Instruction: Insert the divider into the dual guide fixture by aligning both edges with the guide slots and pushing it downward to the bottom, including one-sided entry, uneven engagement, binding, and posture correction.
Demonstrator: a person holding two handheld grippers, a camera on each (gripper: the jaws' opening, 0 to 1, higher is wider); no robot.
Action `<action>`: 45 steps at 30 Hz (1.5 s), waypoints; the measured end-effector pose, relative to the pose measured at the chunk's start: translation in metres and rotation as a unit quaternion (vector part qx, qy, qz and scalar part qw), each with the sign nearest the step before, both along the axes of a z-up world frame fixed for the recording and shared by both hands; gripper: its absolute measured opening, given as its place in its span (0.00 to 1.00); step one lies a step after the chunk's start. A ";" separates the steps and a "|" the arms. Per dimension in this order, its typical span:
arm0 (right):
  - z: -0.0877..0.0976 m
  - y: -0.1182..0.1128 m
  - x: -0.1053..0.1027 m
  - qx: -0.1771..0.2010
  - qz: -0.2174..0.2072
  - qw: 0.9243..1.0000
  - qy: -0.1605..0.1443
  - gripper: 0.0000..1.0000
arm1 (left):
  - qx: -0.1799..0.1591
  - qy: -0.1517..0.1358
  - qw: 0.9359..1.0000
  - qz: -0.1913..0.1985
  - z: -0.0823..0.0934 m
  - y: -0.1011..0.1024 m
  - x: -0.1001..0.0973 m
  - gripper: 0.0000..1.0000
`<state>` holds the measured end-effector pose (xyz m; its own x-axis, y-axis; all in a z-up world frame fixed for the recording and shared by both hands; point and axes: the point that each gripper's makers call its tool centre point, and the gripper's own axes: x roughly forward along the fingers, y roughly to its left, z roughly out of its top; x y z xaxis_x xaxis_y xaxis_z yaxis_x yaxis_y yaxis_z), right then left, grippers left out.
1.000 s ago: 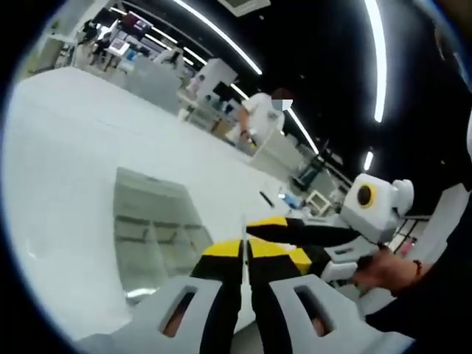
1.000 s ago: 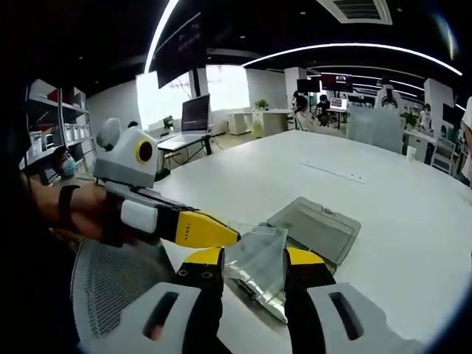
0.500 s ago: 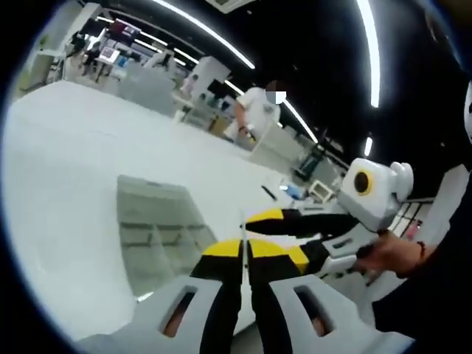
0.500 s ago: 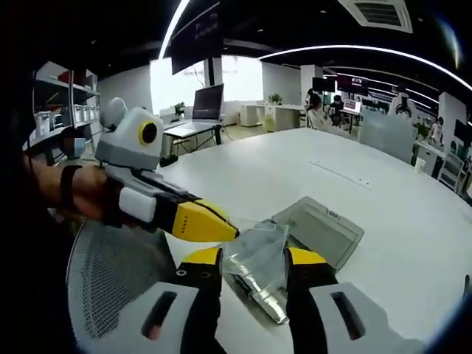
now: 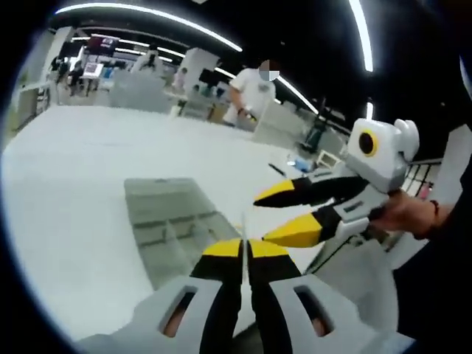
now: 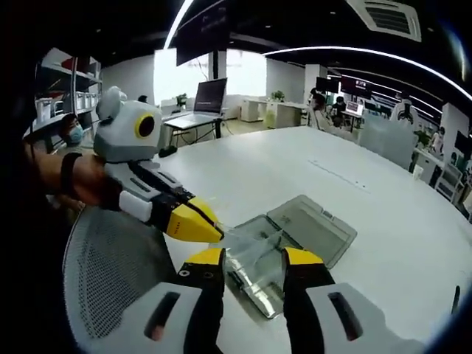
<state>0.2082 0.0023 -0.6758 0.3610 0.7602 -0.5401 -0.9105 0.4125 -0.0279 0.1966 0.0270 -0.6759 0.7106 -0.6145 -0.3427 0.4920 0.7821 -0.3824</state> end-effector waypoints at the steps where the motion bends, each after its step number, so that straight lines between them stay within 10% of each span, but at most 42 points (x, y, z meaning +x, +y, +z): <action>1: 0.000 0.000 0.000 -0.001 0.001 1.000 -0.001 0.26 | 0.004 0.001 1.000 -0.003 -0.001 -0.001 -0.001 0.00; 45: -0.013 0.016 -0.060 -0.092 0.219 0.971 0.005 0.02 | 0.122 -0.079 0.980 -0.137 0.004 -0.006 -0.053 0.00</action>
